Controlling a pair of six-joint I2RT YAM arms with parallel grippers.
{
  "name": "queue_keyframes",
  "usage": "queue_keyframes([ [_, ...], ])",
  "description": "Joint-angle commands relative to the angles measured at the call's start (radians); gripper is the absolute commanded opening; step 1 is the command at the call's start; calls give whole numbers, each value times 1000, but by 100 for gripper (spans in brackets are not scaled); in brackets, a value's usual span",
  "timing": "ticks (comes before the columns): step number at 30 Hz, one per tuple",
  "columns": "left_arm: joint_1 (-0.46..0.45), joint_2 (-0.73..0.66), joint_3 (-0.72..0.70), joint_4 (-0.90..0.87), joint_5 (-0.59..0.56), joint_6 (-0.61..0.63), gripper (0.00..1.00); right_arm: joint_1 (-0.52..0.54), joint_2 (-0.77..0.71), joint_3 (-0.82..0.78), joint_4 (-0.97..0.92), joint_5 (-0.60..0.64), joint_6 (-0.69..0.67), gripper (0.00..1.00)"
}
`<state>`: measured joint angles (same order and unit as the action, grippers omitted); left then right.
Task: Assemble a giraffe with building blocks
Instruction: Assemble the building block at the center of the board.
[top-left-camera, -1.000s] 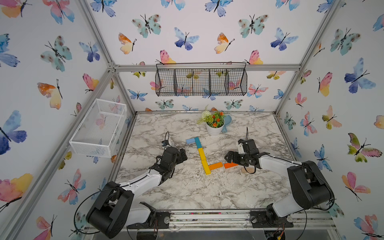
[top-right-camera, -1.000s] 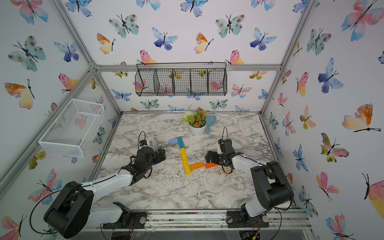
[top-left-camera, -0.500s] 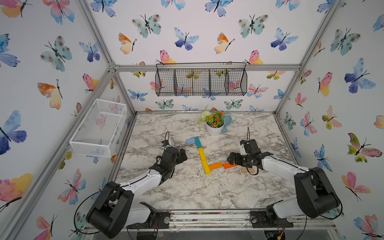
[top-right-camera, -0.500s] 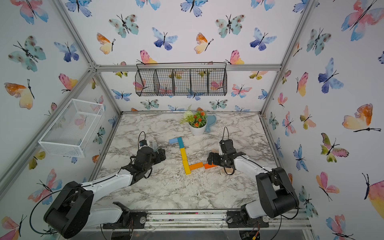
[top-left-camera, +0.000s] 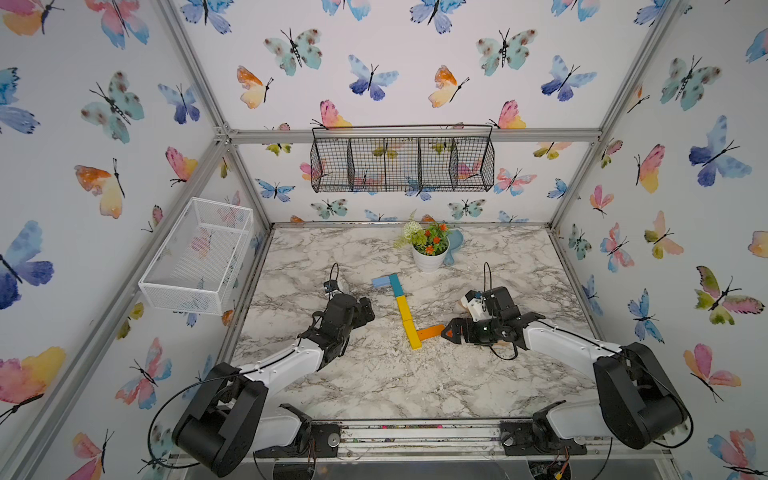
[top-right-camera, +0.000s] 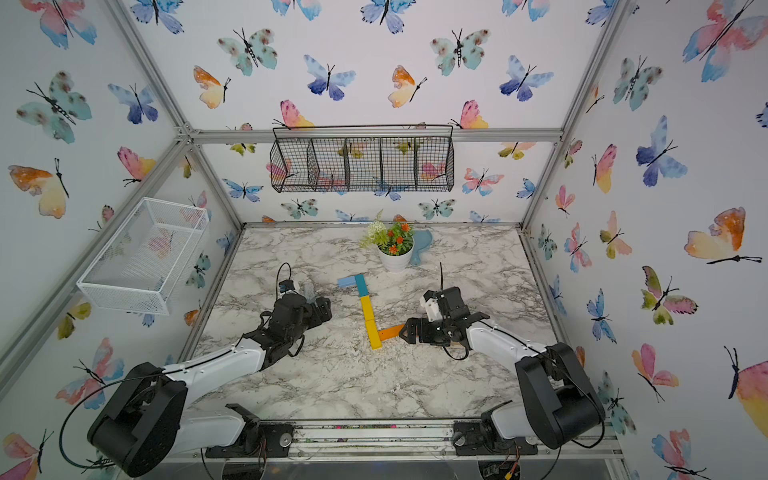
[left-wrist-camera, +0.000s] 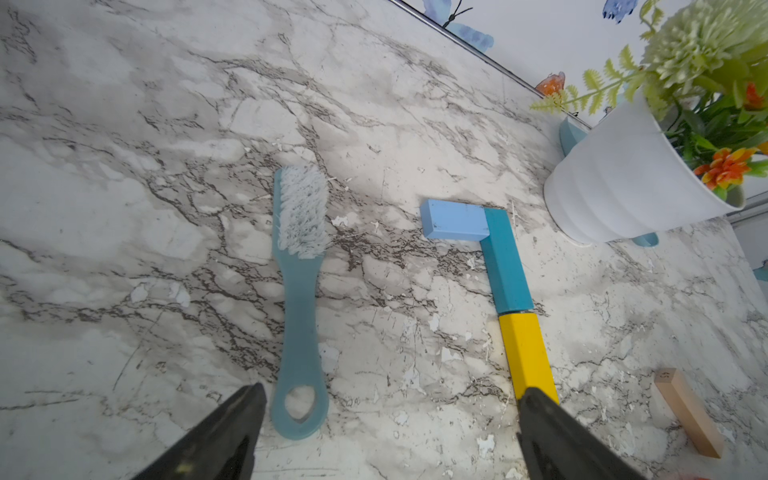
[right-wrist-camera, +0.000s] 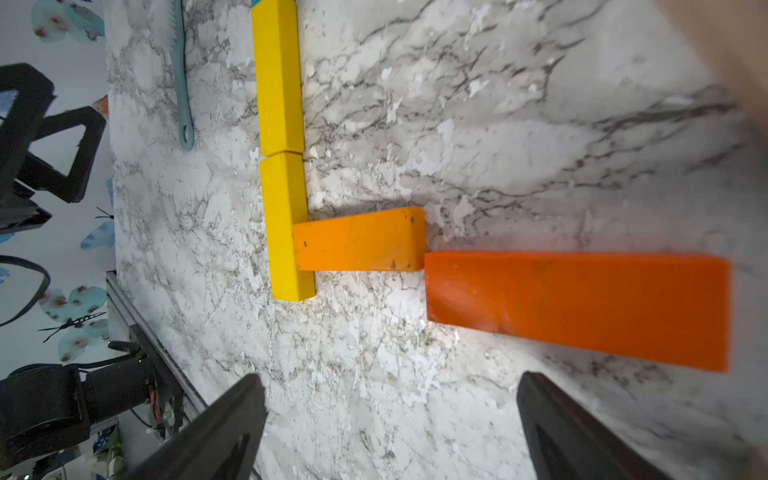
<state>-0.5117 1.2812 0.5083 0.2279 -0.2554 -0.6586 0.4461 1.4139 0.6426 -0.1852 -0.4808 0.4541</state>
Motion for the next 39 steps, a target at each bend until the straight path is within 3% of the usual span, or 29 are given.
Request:
queue_keyframes([
  [1, -1, 16, 23, 19, 19, 16, 98, 0, 17, -11, 37, -47, 5, 100],
  [24, -2, 19, 25, 21, 15, 20, 98, 0, 178, 75, 8, 3, -78, 100],
  [30, -1, 26, 25, 27, 23, 21, 98, 0, 98, 72, -56, 94, -96, 100],
  [39, -1, 20, 22, 27, 25, 22, 98, -1, 162, 74, -39, 151, -106, 100],
])
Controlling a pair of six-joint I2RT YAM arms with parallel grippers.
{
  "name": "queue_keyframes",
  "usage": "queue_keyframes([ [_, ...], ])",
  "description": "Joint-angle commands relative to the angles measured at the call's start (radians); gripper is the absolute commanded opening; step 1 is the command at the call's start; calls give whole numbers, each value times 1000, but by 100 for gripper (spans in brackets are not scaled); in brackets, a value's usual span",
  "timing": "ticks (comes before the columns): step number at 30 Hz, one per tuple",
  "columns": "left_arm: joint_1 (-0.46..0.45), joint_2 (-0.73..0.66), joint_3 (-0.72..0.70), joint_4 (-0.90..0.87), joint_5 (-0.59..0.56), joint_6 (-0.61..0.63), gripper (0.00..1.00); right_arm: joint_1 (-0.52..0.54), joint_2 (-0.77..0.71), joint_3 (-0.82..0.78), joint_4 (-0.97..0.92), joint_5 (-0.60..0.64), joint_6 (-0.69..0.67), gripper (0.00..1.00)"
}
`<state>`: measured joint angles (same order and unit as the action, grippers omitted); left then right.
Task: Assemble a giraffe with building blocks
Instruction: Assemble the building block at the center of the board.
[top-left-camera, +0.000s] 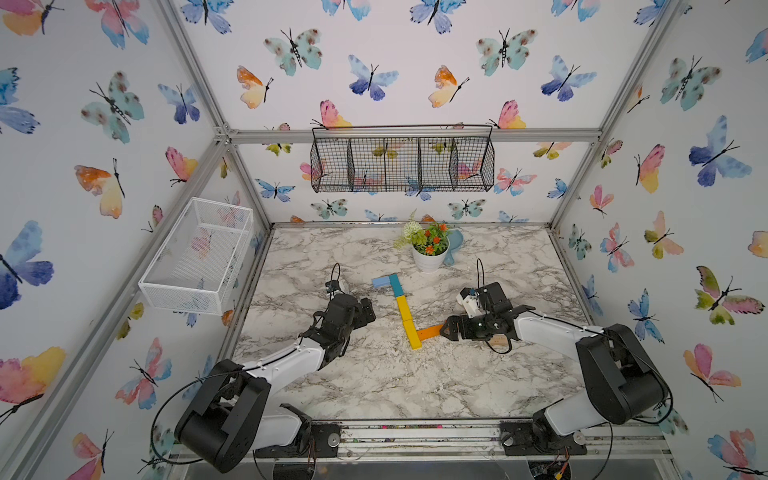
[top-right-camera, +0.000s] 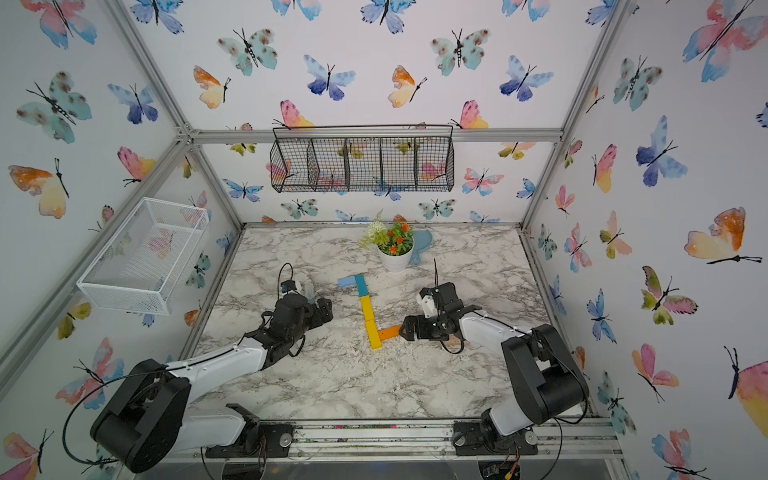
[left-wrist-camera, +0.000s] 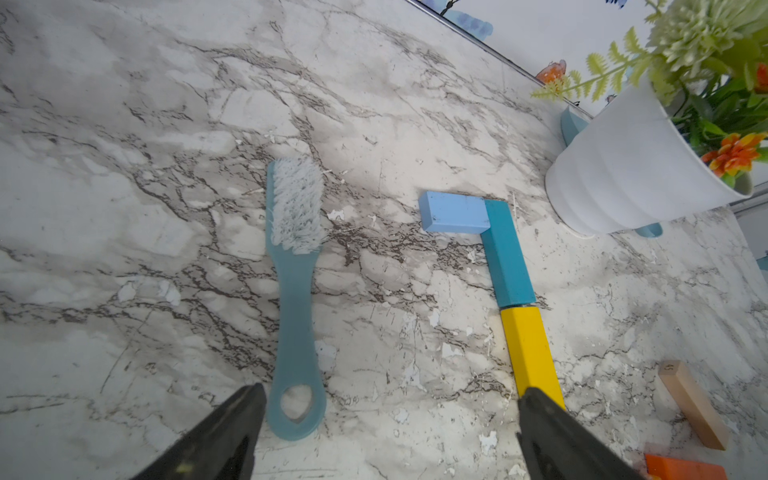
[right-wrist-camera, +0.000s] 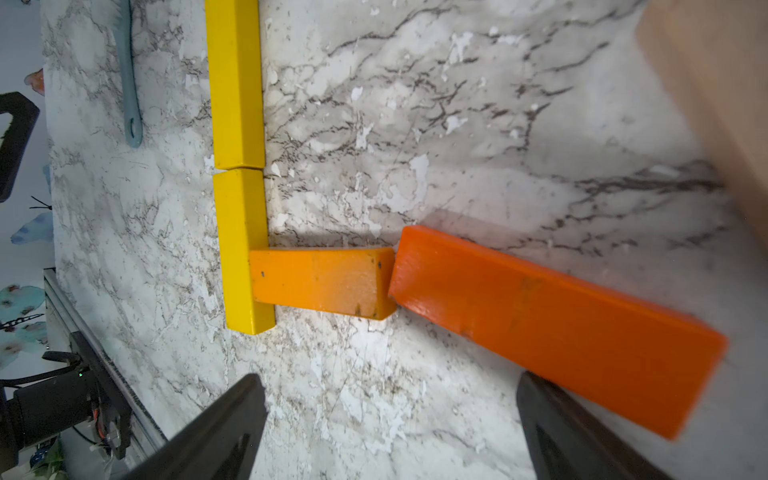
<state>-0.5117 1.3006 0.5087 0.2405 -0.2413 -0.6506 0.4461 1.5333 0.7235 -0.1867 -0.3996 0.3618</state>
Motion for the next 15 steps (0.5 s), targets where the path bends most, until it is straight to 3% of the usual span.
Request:
queue_keyframes([
  [1, -1, -1, 23, 14, 11, 13, 98, -1, 48, -6, -36, 79, -15, 100],
  [15, -1, -17, 15, 22, 15, 22, 98, -3, 70, 40, -41, 94, -12, 100],
])
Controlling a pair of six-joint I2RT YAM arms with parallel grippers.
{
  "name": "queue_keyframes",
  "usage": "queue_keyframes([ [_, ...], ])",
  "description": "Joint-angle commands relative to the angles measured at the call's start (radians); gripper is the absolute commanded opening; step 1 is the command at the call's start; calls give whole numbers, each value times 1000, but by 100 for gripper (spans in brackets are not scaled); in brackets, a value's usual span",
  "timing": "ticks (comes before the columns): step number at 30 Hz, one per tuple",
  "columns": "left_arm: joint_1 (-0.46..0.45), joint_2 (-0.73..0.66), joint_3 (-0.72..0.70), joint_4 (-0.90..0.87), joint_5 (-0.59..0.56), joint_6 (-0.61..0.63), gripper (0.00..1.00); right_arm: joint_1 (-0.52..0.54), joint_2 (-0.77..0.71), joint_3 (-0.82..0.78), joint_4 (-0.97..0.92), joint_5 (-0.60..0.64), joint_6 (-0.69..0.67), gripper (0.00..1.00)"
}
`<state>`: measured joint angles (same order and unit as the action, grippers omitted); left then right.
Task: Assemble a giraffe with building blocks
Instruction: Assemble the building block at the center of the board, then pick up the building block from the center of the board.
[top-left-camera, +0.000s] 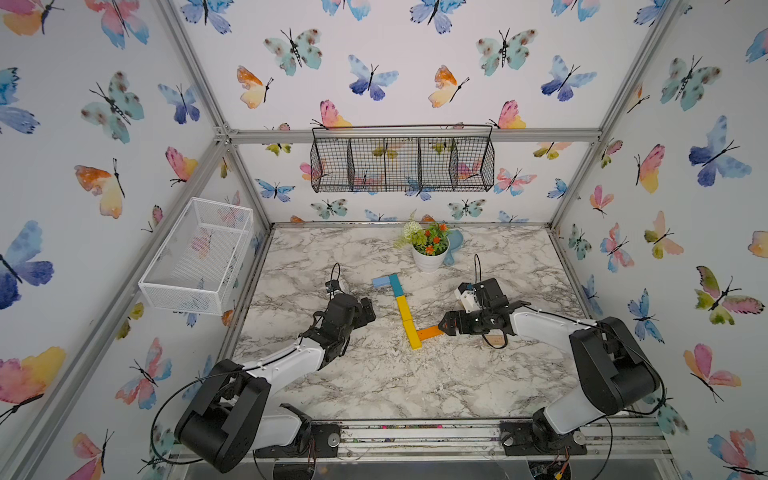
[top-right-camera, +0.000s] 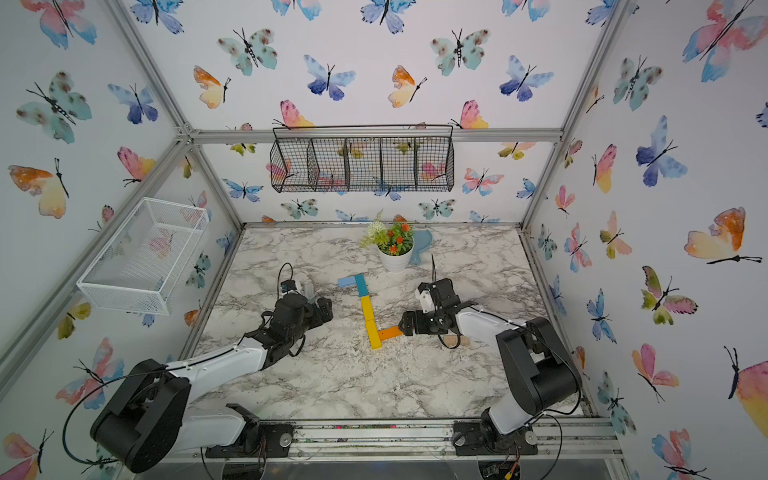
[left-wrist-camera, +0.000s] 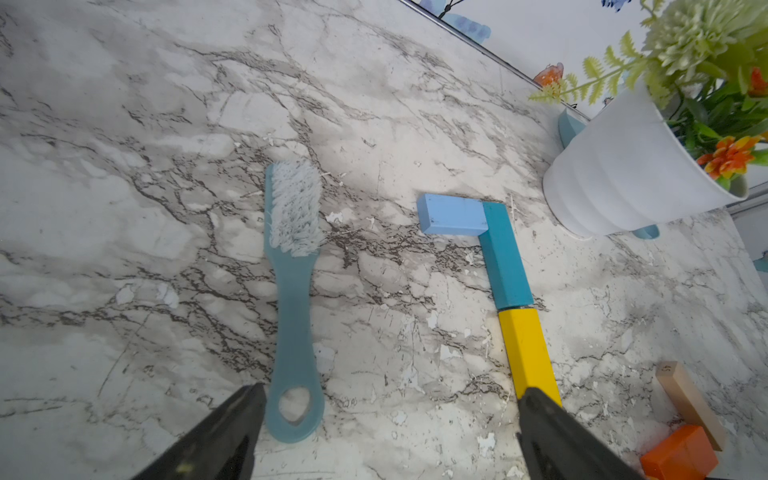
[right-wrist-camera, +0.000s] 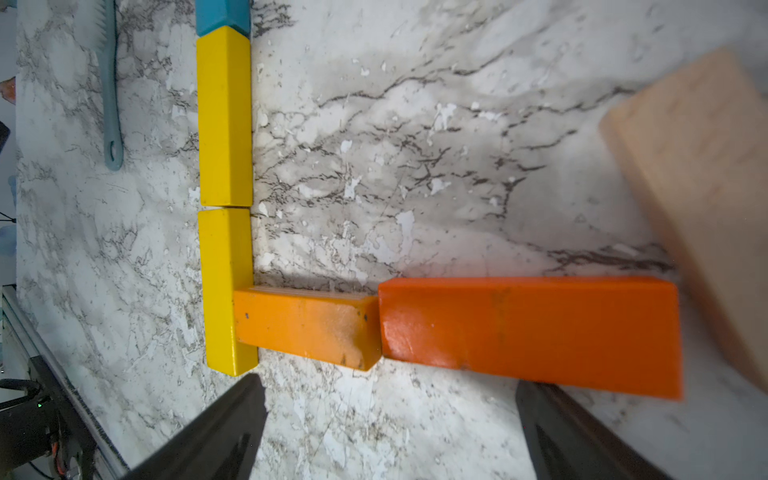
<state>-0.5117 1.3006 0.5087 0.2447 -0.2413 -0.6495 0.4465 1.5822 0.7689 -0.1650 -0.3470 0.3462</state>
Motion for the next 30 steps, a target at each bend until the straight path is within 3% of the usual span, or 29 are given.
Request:
queue_keyframes([
  [1, -2, -22, 12, 24, 20, 25, 98, -3, 10, -2, -72, 45, 5, 100],
  [5, -1, -58, -12, 77, 61, 79, 98, -3, -98, 11, -106, 131, 25, 100],
  [10, -8, -32, 46, 49, 121, 145, 98, -16, -235, 3, -51, 408, 84, 100],
  [12, -25, -11, 94, 15, 134, 167, 98, -67, -254, -5, -6, 475, 92, 100],
  [18, -194, 171, 366, -190, 125, 282, 95, -308, -163, 6, 55, 355, 150, 100],
  [25, -337, 544, 804, -461, 259, 613, 88, -330, -212, -117, 197, 347, 218, 100],
  [30, -351, 769, 1117, -628, 253, 660, 84, -330, -317, -215, 273, 380, 232, 100],
])
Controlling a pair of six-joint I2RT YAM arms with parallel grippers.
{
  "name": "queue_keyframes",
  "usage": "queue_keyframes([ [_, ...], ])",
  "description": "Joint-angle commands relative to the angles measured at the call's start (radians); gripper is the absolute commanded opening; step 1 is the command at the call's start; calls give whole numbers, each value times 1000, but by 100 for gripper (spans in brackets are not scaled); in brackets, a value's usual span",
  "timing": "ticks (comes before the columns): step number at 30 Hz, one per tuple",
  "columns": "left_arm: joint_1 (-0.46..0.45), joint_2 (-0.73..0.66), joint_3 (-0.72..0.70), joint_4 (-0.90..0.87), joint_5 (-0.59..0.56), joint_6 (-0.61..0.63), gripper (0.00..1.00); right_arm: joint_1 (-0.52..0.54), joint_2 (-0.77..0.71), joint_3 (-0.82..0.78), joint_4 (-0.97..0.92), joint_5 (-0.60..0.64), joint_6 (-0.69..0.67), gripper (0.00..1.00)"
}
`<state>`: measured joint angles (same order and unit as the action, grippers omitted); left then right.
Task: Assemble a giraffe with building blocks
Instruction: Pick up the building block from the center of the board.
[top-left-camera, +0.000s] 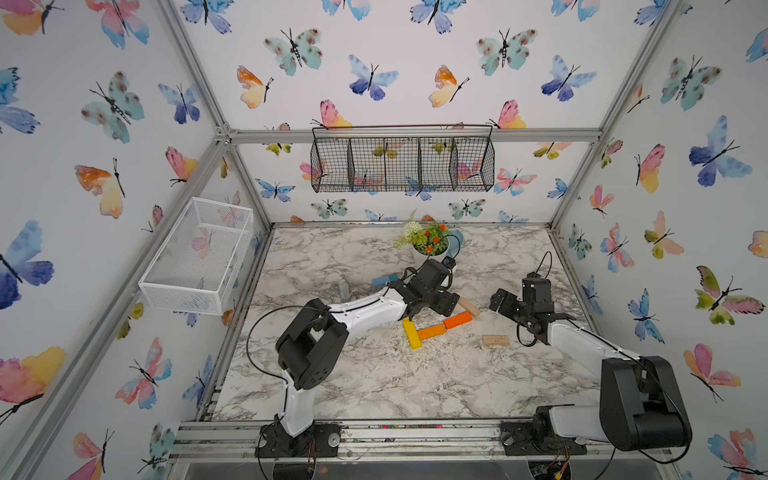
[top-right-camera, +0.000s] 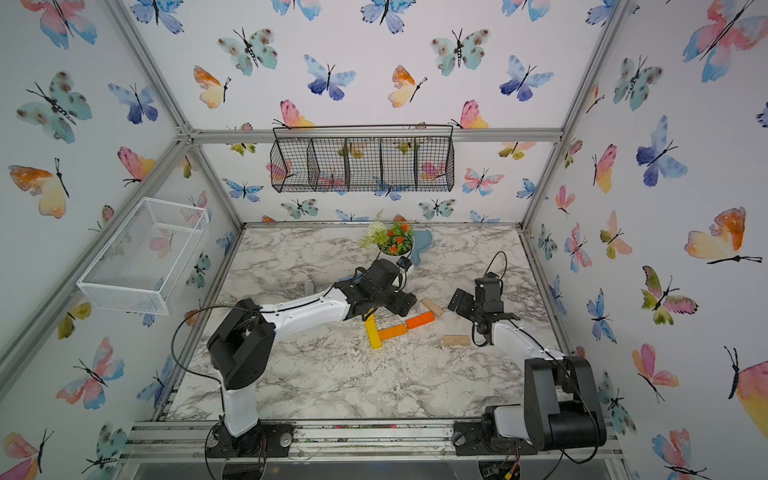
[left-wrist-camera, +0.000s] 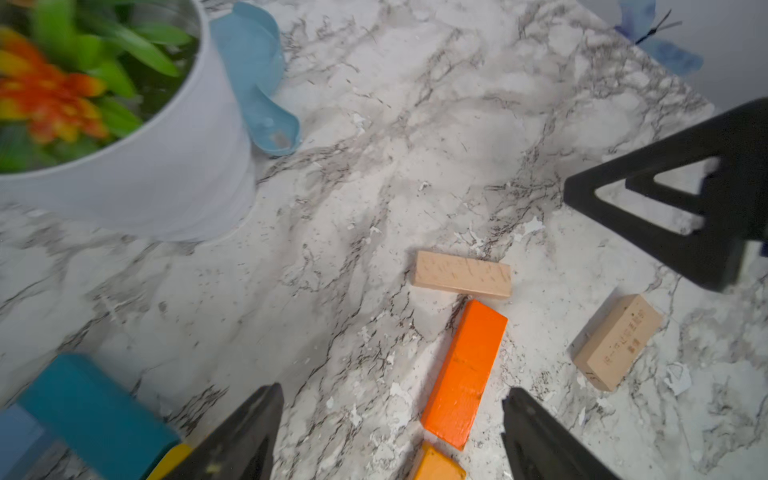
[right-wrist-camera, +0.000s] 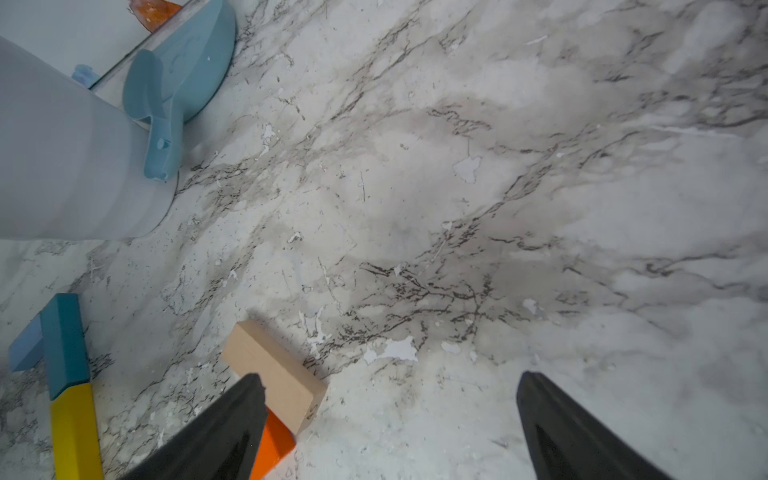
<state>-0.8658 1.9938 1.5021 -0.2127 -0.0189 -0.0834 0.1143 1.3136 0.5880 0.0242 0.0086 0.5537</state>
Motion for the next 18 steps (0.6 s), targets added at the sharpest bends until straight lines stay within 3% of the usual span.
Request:
queue_keyframes([
  [1, -7, 98, 156, -181, 45, 95, 84, 2, -66, -48, 95, 33, 26, 100],
  [8, -80, 202, 225, -144, 17, 106, 100, 2, -126, -101, 85, 171, 77, 100],
  [18, -91, 335, 379, -142, 16, 29, 98, 2, -242, -185, 119, 262, 132, 100],
])
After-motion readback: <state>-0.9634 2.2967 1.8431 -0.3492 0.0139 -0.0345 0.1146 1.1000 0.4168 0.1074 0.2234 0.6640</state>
